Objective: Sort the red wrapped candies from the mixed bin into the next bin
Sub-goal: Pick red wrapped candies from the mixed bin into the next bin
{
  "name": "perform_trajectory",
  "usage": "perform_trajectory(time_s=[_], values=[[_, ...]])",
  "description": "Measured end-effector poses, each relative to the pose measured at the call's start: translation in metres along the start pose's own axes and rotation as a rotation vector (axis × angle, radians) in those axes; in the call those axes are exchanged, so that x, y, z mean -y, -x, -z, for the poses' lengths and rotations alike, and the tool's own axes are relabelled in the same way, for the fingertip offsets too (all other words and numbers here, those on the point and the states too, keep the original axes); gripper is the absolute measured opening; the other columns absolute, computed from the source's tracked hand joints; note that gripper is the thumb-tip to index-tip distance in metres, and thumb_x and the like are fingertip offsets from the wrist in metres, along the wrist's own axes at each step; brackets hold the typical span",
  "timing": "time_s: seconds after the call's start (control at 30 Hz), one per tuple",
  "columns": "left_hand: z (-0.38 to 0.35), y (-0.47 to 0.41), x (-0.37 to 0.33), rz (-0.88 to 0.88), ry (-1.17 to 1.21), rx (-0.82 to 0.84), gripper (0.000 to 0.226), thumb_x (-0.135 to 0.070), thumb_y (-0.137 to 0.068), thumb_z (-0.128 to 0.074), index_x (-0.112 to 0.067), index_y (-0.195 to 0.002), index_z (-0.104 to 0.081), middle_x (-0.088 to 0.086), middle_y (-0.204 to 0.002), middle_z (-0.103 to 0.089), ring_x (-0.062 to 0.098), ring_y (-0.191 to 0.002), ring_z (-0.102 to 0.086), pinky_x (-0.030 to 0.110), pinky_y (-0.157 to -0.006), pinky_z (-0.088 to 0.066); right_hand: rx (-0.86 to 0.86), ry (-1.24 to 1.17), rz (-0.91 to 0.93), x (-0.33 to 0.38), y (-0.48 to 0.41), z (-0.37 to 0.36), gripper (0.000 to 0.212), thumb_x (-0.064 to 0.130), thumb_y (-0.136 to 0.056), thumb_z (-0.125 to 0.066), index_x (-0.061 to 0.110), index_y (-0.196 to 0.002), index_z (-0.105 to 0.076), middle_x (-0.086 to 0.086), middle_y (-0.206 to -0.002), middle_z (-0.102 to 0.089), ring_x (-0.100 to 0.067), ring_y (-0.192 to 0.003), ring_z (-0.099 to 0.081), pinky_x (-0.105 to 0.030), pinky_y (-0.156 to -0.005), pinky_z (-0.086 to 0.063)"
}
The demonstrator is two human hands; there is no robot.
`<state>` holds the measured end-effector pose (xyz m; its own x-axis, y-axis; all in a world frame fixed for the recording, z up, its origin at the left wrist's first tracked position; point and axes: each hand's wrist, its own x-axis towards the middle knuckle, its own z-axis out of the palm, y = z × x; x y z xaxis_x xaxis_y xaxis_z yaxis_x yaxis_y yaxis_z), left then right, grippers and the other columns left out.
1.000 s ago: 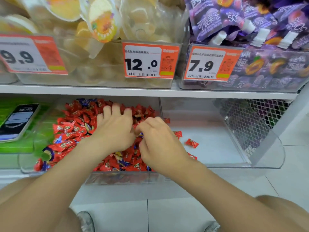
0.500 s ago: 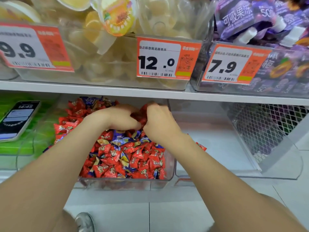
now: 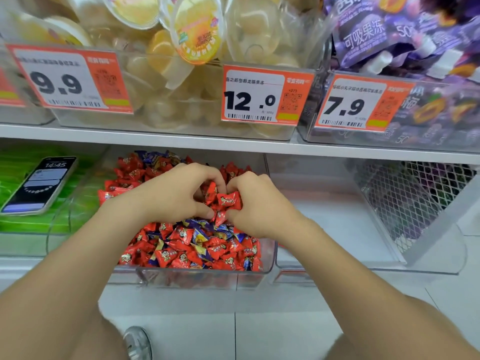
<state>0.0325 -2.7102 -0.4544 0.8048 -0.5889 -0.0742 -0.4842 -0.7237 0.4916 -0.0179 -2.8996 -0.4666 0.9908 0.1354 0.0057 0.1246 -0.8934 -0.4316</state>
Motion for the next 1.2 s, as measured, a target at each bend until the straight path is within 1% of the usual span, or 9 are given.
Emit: perform_trajectory(time_s=[0.1,0.23,0.37,0.5,0.6,0.7,0.87,1.07,1.2], values=[[-0.003,0.002,-0.002,-0.075,0.038,-0.057,0.038,-0.036,-0.083,-0.087,-0.051,-0.107,-0.062,-0.011,-0.108,-0.067,0.008,-0.098,-0.064,0.042,-0.094,-0.054,-0.127,-0.041,-0.003,-0.003,0.011,0.005,0.031,0.018,-0.089,-0.068,0.027,-0.118,-0.073,0.001,-0.108,-0.068,-0.023,-0.106,-0.049,-0.033,-0.084,-0.045],[-0.004,0.003,-0.002,-0.119,0.072,-0.091,0.027,-0.042,-0.091,-0.078,-0.050,-0.109,-0.060,-0.007,-0.094,-0.069,0.014,-0.079,-0.062,0.039,-0.077,-0.050,-0.305,-0.132,-0.034,-0.010,0.018,0.017,0.020,0.020,-0.091,-0.070,0.031,-0.107,-0.075,0.012,-0.092,-0.065,-0.023,-0.096,-0.060,-0.030,-0.084,-0.050],[-0.010,0.005,-0.008,-0.134,0.108,-0.054,0.022,-0.055,-0.095,-0.065,-0.048,-0.114,-0.057,-0.011,-0.097,-0.065,0.010,-0.086,-0.063,0.034,-0.082,-0.053,-0.295,-0.306,-0.109,-0.021,0.022,0.024,0.019,0.025,-0.093,-0.074,0.034,-0.109,-0.072,0.007,-0.102,-0.070,-0.026,-0.098,-0.069,-0.040,-0.087,-0.059],[-0.018,0.005,-0.019,-0.151,0.156,-0.144,0.021,-0.052,-0.099,-0.060,-0.035,-0.112,-0.056,-0.011,-0.068,-0.054,0.005,-0.058,-0.049,0.022,-0.056,-0.037,-0.306,-0.428,-0.174,-0.030,0.025,0.031,0.016,0.025,-0.101,-0.068,0.031,-0.116,-0.070,0.001,-0.111,-0.069,-0.015,-0.085,-0.066,-0.038,-0.082,-0.058],[-0.022,0.007,-0.026,-0.158,0.194,-0.166,0.015,-0.048,-0.101,-0.059,-0.042,-0.113,-0.054,0.009,-0.067,-0.054,0.010,-0.052,-0.042,0.028,-0.054,-0.037,-0.264,-0.596,-0.285,-0.032,0.033,0.035,0.015,0.021,-0.107,-0.058,0.029,-0.117,-0.065,0.000,-0.093,-0.061,-0.005,-0.059,-0.053,-0.027,-0.063,-0.050],[-0.025,0.007,-0.033,-0.158,0.232,-0.168,0.015,-0.042,-0.099,-0.067,-0.046,-0.111,-0.059,0.007,-0.061,-0.050,0.010,-0.048,-0.038,0.021,-0.049,-0.036,-0.230,-0.845,-0.361,-0.035,0.042,0.042,0.023,0.008,-0.108,-0.047,0.022,-0.116,-0.063,-0.007,-0.083,-0.065,-0.014,-0.061,-0.064,-0.038,-0.070,-0.061],[-0.032,0.008,-0.051,-0.231,0.353,-0.259,0.023,-0.032,-0.095,-0.076,-0.042,-0.114,-0.068,-0.015,-0.064,-0.060,0.006,-0.051,-0.048,0.017,-0.055,-0.040,-0.304,-0.354,-0.391,-0.071,0.049,0.050,0.027,0.010,-0.104,-0.046,0.023,-0.115,-0.067,-0.007,-0.089,-0.075,-0.024,-0.077,-0.076,-0.042,-0.077,-0.063],[-0.046,0.007,-0.080,-0.399,0.278,-0.322,0.028,-0.027,-0.097,-0.074,-0.035,-0.123,-0.067,-0.015,-0.105,-0.067,0.009,-0.091,-0.064,0.028,-0.083,-0.052,0.033,-0.097,-0.288,-0.097,0.052,0.054,0.042,0.032,-0.107,-0.058,0.032,-0.148,-0.057,-0.001,-0.143,-0.065,-0.026,-0.132,-0.060,-0.040,-0.110,-0.048],[-0.059,-0.016,-0.106,-0.501,0.011,-0.201,0.032,-0.030,-0.099,-0.070,-0.034,-0.129,-0.062,-0.016,-0.125,-0.060,0.008,-0.114,-0.060,0.037,-0.099,-0.048,-0.055,-0.218,-0.370,-0.114,0.064,0.062,0.030,0.020,-0.105,-0.050,0.030,-0.119,-0.074,0.000,-0.106,-0.076,-0.019,-0.096,-0.071,-0.042,-0.086,-0.061]])
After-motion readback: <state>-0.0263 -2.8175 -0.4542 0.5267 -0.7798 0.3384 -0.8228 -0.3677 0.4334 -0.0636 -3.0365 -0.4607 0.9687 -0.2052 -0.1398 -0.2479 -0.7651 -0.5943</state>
